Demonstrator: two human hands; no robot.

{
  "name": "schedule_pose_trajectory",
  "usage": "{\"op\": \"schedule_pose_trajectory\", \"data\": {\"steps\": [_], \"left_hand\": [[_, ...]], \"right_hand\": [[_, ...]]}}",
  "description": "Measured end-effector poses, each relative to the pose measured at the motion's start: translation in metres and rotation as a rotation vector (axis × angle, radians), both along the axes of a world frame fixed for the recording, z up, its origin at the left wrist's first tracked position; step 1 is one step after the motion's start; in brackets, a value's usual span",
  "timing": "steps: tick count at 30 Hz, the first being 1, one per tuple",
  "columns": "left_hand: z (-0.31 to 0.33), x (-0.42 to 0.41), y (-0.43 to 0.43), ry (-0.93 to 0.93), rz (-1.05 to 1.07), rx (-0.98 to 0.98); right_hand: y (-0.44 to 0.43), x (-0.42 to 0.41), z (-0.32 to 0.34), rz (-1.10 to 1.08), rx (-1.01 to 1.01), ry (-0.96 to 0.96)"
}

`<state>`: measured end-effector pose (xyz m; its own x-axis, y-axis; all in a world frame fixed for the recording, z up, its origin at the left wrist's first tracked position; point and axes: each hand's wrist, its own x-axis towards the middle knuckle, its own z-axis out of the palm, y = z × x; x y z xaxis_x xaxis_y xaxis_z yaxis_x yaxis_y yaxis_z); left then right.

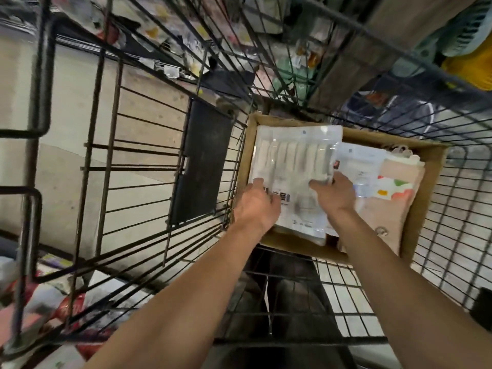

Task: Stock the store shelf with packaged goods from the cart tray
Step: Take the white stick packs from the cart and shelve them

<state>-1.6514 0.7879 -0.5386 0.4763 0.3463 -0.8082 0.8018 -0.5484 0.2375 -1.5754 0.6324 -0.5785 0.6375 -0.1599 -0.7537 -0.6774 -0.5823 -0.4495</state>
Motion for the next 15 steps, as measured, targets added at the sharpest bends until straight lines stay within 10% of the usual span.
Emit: {"op": "schedule_pose_trajectory", "data": {"steps": [15], "left_hand": [[-0.082,0.023,-0.011,-0.092,0.393,-0.020]], "right_hand": [[-0.064,0.007,-0.011,-0.102,0.119,-0.065]]}}
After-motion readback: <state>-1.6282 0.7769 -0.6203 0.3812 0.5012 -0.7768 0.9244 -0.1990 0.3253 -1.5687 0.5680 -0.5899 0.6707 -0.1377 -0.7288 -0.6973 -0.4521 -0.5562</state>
